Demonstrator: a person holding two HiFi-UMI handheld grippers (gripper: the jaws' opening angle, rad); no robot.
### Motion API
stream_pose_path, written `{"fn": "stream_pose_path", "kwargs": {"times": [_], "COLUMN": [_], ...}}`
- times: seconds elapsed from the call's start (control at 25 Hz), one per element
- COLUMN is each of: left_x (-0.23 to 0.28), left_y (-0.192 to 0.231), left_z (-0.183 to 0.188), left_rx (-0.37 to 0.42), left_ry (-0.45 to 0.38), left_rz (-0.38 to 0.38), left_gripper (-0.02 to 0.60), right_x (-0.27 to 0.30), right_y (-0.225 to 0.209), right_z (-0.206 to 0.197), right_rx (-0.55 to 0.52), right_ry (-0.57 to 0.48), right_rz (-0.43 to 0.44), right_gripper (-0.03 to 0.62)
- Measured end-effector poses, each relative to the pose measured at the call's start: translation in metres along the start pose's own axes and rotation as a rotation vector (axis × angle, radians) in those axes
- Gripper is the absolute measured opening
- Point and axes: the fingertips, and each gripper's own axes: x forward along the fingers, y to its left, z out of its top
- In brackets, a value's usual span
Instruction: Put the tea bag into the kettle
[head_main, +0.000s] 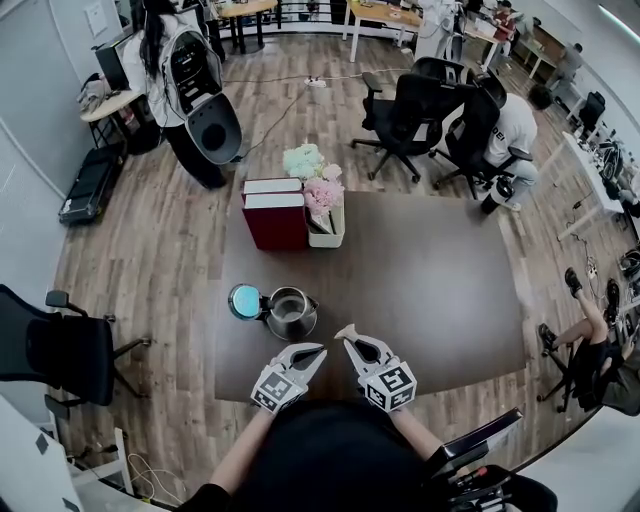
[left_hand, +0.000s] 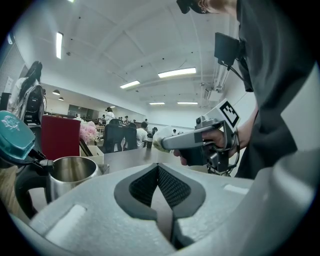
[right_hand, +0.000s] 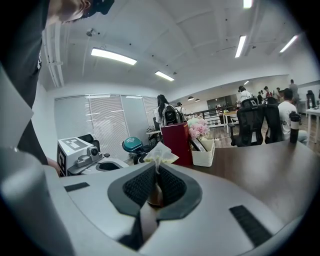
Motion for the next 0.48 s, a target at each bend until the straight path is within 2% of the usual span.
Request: {"fn": "stream_pose_path", "kwargs": {"times": [0.48], "left_x": [-0.0003], "left_y": [0.003], "left_z": [-0.0063], "left_rx": [0.0], "left_ry": [0.023], "left_rz": [0.02], "left_gripper": [0.005], "right_x": [0.0012], "right_y": [0.0], "right_z": [-0.0013], "right_rx": [-0.004], "right_ry": [0.003], "right_rz": [0.0], "right_gripper": [0.023]}}
